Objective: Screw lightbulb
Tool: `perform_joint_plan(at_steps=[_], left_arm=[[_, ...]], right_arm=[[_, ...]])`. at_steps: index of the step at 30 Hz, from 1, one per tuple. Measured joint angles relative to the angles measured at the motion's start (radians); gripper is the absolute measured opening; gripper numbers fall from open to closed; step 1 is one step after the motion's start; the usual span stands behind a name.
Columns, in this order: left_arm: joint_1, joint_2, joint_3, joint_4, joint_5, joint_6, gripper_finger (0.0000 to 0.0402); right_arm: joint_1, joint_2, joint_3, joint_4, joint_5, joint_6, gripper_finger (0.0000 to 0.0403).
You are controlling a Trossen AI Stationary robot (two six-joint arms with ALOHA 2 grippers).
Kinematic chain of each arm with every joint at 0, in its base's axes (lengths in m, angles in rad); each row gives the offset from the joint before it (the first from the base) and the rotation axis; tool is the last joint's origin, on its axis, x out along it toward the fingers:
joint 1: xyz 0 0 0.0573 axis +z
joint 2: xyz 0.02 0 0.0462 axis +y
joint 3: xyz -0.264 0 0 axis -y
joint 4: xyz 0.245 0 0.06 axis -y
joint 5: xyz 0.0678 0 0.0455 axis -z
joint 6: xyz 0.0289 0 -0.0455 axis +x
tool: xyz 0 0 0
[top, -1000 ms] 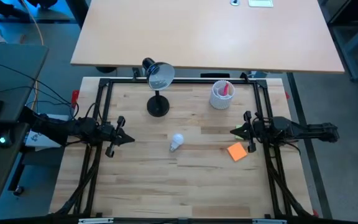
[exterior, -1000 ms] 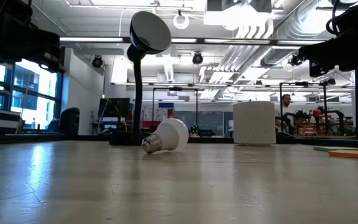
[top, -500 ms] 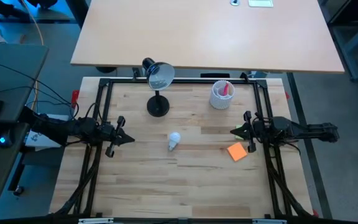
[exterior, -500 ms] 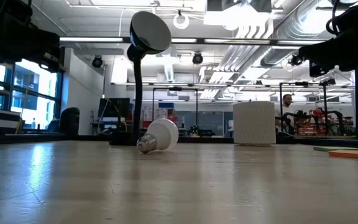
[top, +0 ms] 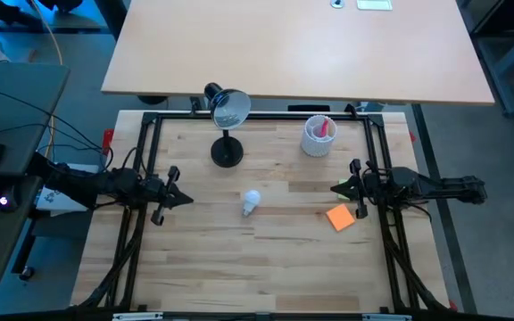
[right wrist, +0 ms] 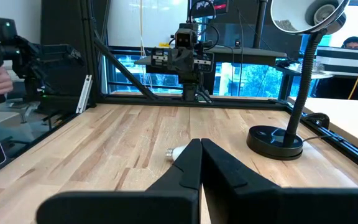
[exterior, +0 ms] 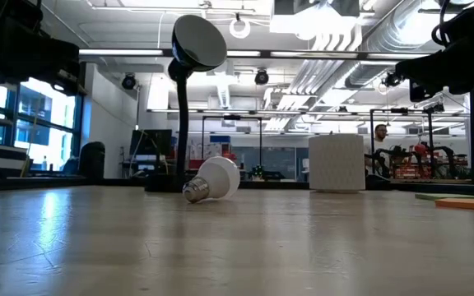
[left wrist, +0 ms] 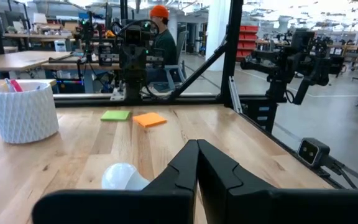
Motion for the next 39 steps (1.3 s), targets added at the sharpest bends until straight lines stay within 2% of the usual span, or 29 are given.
perform_joint_plan(at_steps=[6, 10, 15, 19, 26, 33, 39], left_arm=[[0.000, 0.014, 0.000, 0.086, -0.015, -0.137, 0.0002], [-0.010, 0.072, 0.000, 0.084, -0.179, -0.207, 0.0002], [-0.062, 0.217, 0.000, 0.175, -0.312, -0.153, 0.0002], [-0.134, 0.364, 0.005, 0.224, -0.494, -0.178, 0.0001], [-0.237, 0.687, 0.077, 0.253, -0.699, -0.211, 0.0001], [-0.212, 1.060, 0.249, 0.320, -0.787, -0.232, 0.0030], [-0.187, 1.313, 0.415, 0.289, -0.754, -0.227, 0.0104]], right_arm=[[0.000, 0.000, 0.000, 0.000, 0.000, 0.000, 0.0000], [0.000, 0.000, 0.000, 0.000, 0.000, 0.000, 0.0000], [0.000, 0.000, 0.000, 0.000, 0.000, 0.000, 0.0000], [0.000, 0.000, 0.000, 0.000, 0.000, 0.000, 0.0000], [0.000, 0.000, 0.000, 0.000, 0.000, 0.000, 0.0000], [0.000, 0.000, 0.000, 0.000, 0.000, 0.000, 0.0000], [0.000, 0.000, 0.000, 0.000, 0.000, 0.000, 0.0000]])
